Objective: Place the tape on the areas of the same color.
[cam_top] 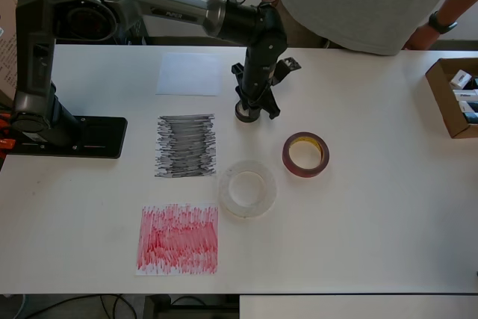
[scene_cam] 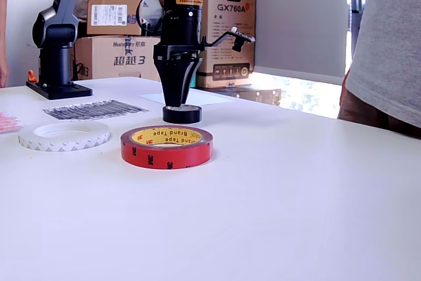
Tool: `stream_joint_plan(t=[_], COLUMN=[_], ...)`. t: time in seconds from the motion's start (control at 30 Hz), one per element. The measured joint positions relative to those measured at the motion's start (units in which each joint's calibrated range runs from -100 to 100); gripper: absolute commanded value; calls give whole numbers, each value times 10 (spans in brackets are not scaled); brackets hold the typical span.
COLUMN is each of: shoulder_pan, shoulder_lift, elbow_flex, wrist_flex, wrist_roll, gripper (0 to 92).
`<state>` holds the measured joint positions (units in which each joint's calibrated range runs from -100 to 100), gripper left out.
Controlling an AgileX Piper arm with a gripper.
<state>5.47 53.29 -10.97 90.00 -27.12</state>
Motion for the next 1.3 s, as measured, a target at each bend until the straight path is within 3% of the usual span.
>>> stream_joint_plan(t=[1.3], shoulder_pan=[-9], shoulder_lift=[32], elbow_flex=[1], wrist_flex=[-29], wrist_roll=[0], gripper=[294])
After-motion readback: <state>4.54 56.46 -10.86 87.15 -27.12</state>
